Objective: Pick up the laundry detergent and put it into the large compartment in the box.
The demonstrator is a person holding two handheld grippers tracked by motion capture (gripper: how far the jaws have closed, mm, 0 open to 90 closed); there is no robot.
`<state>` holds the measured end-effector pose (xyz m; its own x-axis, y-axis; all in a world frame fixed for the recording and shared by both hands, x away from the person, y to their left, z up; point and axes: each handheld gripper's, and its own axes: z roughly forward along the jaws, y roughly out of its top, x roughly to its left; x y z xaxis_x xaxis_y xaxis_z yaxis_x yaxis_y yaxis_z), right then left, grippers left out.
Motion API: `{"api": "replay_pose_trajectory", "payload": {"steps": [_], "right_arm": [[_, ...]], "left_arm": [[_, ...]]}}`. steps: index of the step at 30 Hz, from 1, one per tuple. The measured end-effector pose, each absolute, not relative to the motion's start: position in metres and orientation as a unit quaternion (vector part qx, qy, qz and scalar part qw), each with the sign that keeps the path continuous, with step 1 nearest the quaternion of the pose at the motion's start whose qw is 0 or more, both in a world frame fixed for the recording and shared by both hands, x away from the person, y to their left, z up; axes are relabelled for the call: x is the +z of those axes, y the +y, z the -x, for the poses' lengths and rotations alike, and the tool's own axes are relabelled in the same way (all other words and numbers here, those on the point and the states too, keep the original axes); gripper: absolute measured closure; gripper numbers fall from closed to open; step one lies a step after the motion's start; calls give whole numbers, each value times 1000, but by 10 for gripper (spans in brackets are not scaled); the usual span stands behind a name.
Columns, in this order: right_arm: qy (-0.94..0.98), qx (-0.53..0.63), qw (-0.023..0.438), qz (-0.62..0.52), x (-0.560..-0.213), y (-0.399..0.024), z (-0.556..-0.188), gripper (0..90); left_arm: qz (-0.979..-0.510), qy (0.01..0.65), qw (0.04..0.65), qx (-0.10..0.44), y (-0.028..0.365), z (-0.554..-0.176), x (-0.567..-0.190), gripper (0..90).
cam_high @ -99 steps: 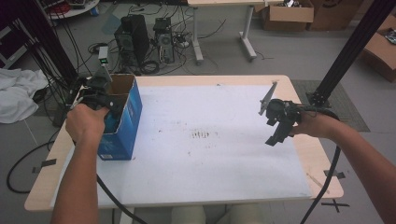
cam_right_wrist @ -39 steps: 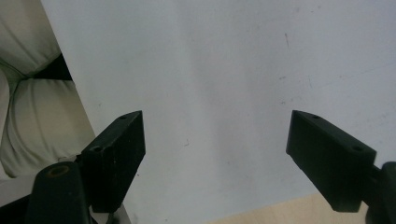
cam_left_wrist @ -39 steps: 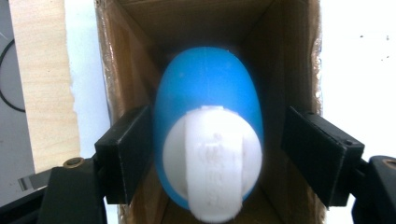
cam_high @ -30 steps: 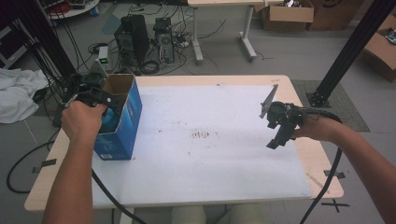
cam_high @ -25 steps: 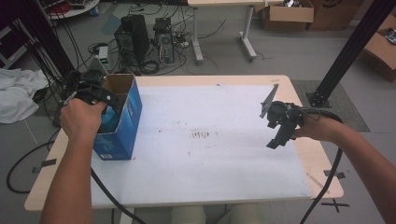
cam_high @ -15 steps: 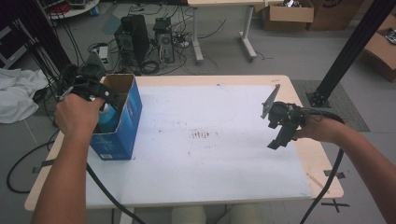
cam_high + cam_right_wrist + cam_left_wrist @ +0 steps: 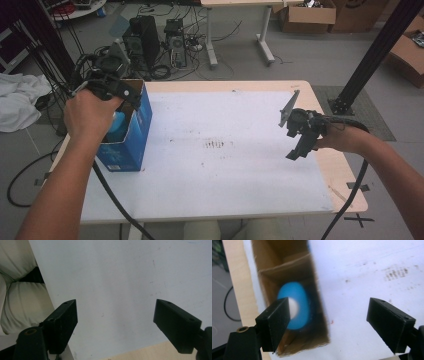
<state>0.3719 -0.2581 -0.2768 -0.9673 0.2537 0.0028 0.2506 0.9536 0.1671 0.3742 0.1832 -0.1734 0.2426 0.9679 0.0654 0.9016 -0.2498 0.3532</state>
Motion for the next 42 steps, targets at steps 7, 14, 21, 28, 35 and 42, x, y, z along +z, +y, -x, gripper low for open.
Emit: {"api": "replay_pose_trajectory", "payload": {"steps": [7, 14, 21, 28, 35, 42], "right_arm": [[988, 84, 9, -130, -276, -257, -372, 194], [987, 85, 11, -133, -275, -260, -371, 193], [987, 85, 13, -136, -272, -262, -371, 193], [987, 87, 14, -134, -271, -262, -371, 193], [987, 88, 15, -133, -270, -263, -371, 193], [986, 90, 13, -137, -270, -266, -374, 193]], "left_arm": [[-810, 556, 127, 134, 154, -373, -164, 198], [-847, 499, 132, 131, 123, -377, -162, 198], [-869, 461, 133, 124, 98, -381, -169, 198], [-894, 411, 136, 110, 70, -381, -176, 206], [-921, 355, 126, 96, 44, -384, -187, 206], [-935, 323, 117, 85, 23, -388, -204, 207]]}}
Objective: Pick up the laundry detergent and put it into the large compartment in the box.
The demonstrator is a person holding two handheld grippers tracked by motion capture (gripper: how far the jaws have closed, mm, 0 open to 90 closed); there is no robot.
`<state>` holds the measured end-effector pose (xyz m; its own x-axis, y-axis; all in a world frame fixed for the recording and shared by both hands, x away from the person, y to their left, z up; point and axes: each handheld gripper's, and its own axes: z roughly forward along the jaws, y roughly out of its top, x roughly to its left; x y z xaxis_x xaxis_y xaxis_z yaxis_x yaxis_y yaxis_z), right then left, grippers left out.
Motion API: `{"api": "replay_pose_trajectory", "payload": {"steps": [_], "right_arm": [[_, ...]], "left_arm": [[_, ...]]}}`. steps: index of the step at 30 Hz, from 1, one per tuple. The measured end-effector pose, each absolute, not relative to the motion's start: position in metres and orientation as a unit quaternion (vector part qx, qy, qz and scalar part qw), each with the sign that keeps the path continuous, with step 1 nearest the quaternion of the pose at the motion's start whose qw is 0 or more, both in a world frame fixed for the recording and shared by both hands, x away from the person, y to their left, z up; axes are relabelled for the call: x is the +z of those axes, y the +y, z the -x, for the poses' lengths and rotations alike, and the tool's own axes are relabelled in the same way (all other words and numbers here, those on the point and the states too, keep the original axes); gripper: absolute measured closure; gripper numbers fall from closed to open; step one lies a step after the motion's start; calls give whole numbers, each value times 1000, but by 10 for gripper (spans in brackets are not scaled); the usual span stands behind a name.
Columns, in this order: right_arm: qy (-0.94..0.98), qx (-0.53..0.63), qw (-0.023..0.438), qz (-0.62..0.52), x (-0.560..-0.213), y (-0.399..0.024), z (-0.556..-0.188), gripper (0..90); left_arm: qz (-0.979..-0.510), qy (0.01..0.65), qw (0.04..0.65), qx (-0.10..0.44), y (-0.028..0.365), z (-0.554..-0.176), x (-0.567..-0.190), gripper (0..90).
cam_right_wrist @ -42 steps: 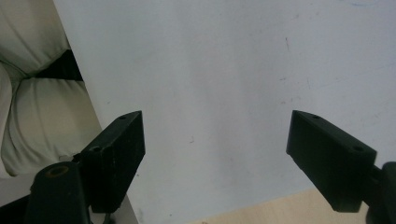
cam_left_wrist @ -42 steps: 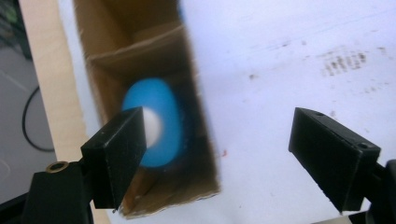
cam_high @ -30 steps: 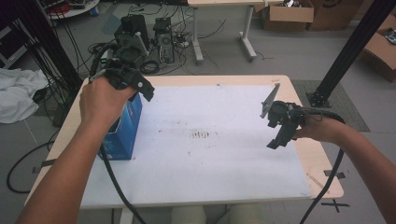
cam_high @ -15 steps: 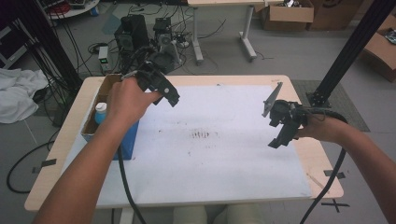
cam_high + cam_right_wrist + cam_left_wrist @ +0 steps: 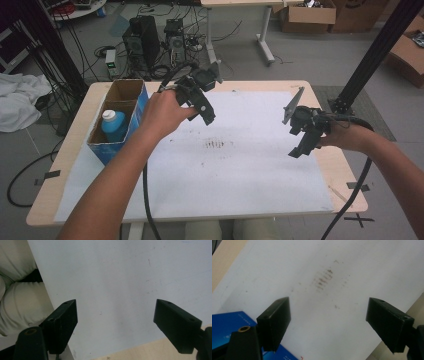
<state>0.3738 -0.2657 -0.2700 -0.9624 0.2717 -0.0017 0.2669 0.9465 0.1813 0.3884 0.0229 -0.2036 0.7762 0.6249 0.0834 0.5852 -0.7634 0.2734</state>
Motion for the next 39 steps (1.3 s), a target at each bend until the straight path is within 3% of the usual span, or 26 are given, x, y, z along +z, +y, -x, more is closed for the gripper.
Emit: {"api": "replay_pose_trajectory", "payload": {"steps": [17, 39], "right_arm": [[987, 86, 11, -139, -273, -266, -377, 193], [986, 88, 7, -141, -276, -268, -377, 192]], "left_arm": [[-952, 280, 90, 78, -2, -389, -231, 212], [-956, 271, 90, 68, -7, -392, -237, 215]]}}
